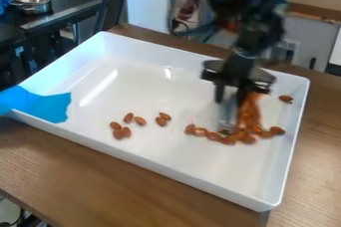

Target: Sweep into pile

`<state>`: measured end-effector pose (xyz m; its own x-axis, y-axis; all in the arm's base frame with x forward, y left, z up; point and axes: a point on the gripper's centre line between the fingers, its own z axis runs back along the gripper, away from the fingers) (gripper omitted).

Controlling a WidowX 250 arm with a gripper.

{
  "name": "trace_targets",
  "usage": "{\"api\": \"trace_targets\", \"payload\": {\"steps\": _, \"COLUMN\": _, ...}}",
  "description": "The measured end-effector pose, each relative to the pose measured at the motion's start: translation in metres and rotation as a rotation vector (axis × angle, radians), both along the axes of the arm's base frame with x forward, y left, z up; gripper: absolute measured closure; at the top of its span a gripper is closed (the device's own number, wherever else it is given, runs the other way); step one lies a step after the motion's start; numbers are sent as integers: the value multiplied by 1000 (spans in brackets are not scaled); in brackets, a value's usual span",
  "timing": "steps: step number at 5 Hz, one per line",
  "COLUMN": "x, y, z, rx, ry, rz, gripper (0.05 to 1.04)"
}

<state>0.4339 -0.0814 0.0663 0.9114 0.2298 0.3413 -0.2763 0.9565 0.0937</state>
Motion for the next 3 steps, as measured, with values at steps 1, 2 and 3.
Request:
{"api": "trace_targets", "payload": {"steps": 1, "x": 10, "y": -12, "z": 1, "rx": 3, "ry": 16, "rz": -1, "gripper": 706}}
{"api": "trace_targets", "payload": {"steps": 2, "x": 10, "y": 0, "z": 3, "rx": -33, "ry": 31, "rz": 7, "gripper": 706}}
{"api": "trace_targets", "payload": {"steps": 3, "x": -7, "y": 45, "z": 32, "rx": -76, "ry": 2, "rz": 43, "gripper": 706}}
